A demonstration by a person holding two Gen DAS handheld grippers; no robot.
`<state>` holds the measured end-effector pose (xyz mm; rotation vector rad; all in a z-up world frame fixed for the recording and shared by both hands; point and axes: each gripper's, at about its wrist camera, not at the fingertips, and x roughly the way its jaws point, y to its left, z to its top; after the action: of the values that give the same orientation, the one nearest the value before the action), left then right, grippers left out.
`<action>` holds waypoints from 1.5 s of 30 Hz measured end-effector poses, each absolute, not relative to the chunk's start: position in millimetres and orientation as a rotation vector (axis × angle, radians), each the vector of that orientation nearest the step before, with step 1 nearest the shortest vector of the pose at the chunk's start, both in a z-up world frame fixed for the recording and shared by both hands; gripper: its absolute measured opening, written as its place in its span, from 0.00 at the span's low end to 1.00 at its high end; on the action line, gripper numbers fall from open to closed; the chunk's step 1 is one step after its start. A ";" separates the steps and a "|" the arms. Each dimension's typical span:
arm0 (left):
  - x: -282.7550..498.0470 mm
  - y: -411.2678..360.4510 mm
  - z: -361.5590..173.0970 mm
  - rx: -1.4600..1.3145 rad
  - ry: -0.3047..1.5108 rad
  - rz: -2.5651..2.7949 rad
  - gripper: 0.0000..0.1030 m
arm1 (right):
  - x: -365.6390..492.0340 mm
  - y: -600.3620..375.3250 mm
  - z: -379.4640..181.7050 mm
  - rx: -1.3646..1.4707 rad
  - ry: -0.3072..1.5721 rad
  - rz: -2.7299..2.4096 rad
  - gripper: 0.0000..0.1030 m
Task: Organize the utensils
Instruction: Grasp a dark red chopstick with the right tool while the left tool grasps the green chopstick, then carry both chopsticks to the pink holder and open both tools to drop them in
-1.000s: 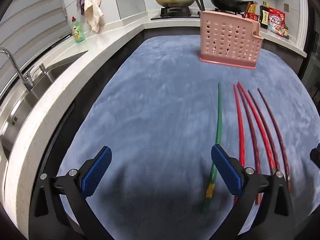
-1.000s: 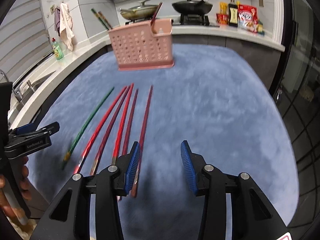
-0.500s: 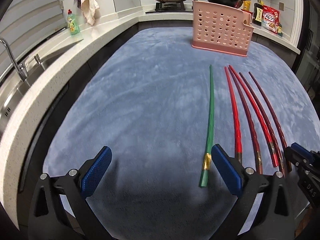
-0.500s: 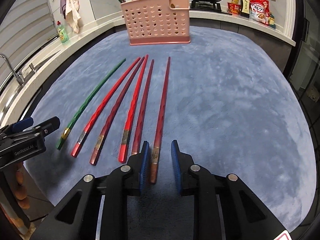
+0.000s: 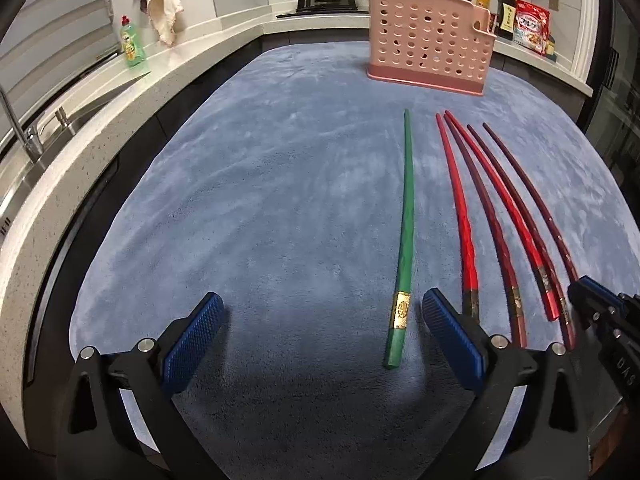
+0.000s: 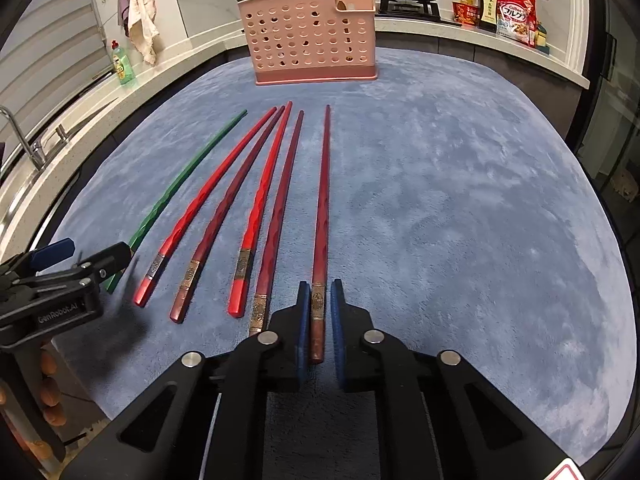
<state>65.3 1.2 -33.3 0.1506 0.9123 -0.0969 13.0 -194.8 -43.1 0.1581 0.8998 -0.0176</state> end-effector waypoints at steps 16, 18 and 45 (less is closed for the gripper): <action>67.1 7.0 -38.4 0.079 0.942 -0.166 0.47 | 11.4 -197.5 -43.5 0.169 0.901 -0.021 0.07; 66.4 7.1 -36.7 0.065 0.945 -0.183 0.37 | 11.3 -197.6 -43.6 0.170 0.901 -0.021 0.07; 54.8 26.1 36.9 -0.072 0.906 -0.244 0.07 | -16.9 -222.4 30.1 0.222 0.763 -0.034 0.06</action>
<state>54.8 26.1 36.9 -0.0722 0.9056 -0.2443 -16.9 -222.4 30.1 0.2215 0.7633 -0.0336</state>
